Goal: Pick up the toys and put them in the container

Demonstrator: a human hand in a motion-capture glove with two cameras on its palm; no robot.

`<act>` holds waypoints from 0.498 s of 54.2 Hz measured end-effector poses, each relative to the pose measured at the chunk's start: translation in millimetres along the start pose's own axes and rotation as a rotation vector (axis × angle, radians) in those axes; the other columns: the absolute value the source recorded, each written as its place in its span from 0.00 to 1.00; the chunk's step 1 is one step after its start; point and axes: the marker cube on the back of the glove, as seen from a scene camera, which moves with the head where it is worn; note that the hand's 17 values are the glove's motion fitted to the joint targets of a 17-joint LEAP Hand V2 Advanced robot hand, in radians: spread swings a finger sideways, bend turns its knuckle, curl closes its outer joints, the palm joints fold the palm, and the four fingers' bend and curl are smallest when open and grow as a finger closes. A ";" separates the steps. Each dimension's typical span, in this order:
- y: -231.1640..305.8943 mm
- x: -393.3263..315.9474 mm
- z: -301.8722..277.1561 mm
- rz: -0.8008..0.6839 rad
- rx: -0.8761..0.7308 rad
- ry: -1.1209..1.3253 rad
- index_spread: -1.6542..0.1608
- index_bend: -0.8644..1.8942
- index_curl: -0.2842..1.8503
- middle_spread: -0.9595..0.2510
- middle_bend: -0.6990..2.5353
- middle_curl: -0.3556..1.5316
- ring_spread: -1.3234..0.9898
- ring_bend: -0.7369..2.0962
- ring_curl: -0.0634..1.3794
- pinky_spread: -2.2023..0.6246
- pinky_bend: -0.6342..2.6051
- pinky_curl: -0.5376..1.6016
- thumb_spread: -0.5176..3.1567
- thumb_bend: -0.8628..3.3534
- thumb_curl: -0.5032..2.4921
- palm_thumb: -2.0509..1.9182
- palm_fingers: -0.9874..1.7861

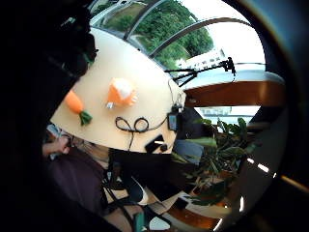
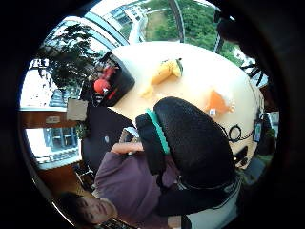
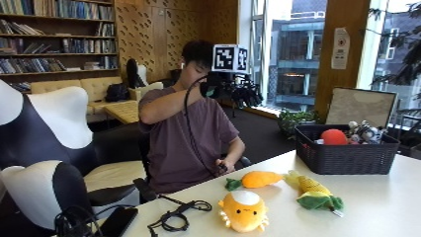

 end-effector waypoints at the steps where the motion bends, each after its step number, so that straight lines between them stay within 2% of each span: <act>1: 0.1 0.5 -0.4 0.000 0.001 -0.002 0.86 0.34 0.13 0.73 0.29 0.21 0.54 0.40 0.08 0.75 0.37 0.30 0.26 0.20 0.17 0.50 0.56; 6: 0.1 7.9 -2.7 0.015 0.008 -0.021 0.82 0.34 0.15 0.71 0.28 0.23 0.52 0.44 0.14 0.74 0.41 0.35 0.36 0.19 0.17 0.50 0.52; 12: -2.4 17.7 -0.5 0.033 -0.004 -0.021 0.80 0.36 0.16 0.69 0.28 0.25 0.50 0.45 0.17 0.73 0.42 0.38 0.43 0.19 0.18 0.50 0.48; 27: -10.8 27.4 6.5 0.062 -0.022 -0.027 0.78 0.37 0.19 0.68 0.28 0.30 0.50 0.47 0.19 0.75 0.45 0.40 0.49 0.19 0.19 0.50 0.40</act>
